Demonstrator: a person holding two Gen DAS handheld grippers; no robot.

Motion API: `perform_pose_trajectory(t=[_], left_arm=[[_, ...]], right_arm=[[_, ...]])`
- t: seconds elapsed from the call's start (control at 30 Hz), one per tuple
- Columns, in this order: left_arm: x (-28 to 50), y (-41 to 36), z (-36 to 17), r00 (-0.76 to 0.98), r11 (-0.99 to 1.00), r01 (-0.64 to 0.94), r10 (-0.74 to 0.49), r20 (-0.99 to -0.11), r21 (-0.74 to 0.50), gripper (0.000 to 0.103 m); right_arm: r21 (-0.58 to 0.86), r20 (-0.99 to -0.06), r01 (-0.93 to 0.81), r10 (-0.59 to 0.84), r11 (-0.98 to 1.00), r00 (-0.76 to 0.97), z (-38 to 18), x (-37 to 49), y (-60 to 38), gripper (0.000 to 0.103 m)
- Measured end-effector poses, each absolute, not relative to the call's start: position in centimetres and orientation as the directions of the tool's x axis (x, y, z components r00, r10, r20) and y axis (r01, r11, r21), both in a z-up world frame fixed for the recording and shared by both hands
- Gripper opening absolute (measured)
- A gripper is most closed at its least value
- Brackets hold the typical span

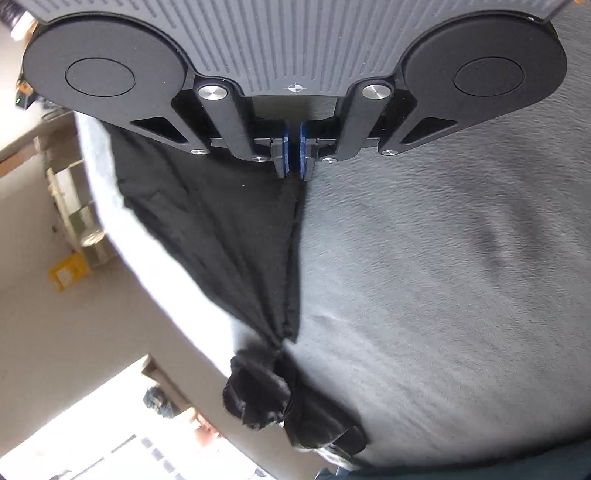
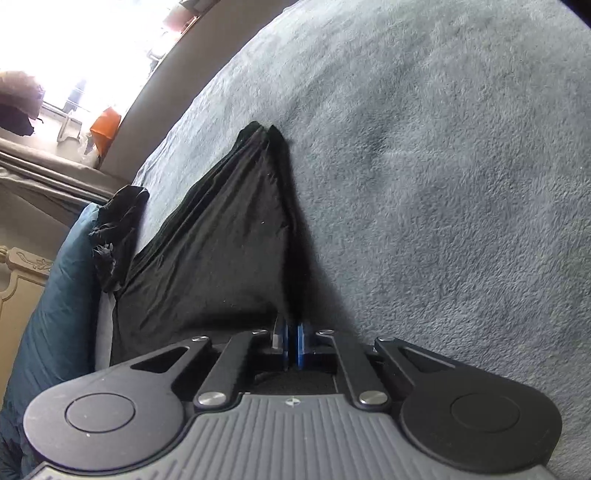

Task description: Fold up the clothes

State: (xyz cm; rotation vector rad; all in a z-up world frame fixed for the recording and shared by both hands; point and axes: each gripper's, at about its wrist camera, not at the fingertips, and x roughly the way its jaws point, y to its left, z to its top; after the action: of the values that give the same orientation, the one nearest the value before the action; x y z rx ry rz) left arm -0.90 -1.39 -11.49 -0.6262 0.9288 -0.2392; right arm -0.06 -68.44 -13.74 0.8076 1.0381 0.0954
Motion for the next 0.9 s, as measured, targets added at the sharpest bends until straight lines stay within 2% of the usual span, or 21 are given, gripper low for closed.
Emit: perform_pose_trajectory(t=[0.17, 0.27, 0.33, 0.4, 0.47, 0.53, 0.6, 0.73, 0.8, 0.9], left_arm=[[-1.0, -1.4, -12.8, 0.567, 0.790, -0.093, -0.458, -0.684, -0.606, 0.010], [-1.7, -0.1, -12.7, 0.578, 0.757, -0.134, -0.465, -0.671, -0.640, 0.022], [-2.5, 0.6, -12.4, 0.590, 0.739, -0.141, -0.472, -0.655, -0.659, 0.025], [-3.3, 1.3, -12.1, 0.601, 0.717, -0.143, -0.485, -0.635, -0.682, 0.025], [-3.8, 1.1, -12.1, 0.591, 0.687, -0.121, -0.530, -0.608, -0.716, 0.027], [-3.9, 0.0, -12.4, 0.570, 0.671, -0.112, -0.561, -0.600, -0.733, 0.036], [-3.4, -1.1, -13.2, 0.548, 0.658, -0.133, -0.574, -0.608, -0.741, 0.039], [-2.3, -2.3, -14.3, 0.567, 0.623, -0.176, -0.569, -0.596, -0.762, 0.040], [-1.9, -2.1, -14.6, 0.598, 0.592, -0.203, -0.556, -0.578, -0.780, 0.039], [-1.3, -1.9, -14.9, 0.623, 0.571, -0.228, -0.537, -0.569, -0.789, 0.036]], right_arm=[[0.666, -0.723, 0.346, 0.457, 0.661, 0.517, -16.1, 0.0, -69.0, 0.004], [0.731, -0.676, 0.400, 0.509, 0.553, 0.532, -16.8, -0.6, -70.7, 0.009], [0.747, -0.662, 0.427, 0.508, 0.509, 0.552, -16.5, -1.2, -71.6, 0.020], [0.754, -0.654, 0.444, 0.489, 0.485, 0.576, -15.9, -2.0, -72.3, 0.026], [0.770, -0.636, 0.449, 0.492, 0.453, 0.595, -15.4, -2.7, -72.9, 0.028], [0.798, -0.603, 0.444, 0.527, 0.408, 0.598, -15.3, -3.2, -72.9, 0.033], [0.812, -0.583, 0.438, 0.573, 0.386, 0.576, -15.5, -3.3, -72.1, 0.039], [0.812, -0.576, 0.447, 0.642, 0.376, 0.506, -16.8, -1.9, -68.7, 0.044], [0.796, -0.596, 0.466, 0.628, 0.385, 0.500, -17.4, -1.3, -67.9, 0.044], [0.794, -0.602, 0.484, 0.583, 0.368, 0.545, -18.1, -0.7, -68.0, 0.040]])
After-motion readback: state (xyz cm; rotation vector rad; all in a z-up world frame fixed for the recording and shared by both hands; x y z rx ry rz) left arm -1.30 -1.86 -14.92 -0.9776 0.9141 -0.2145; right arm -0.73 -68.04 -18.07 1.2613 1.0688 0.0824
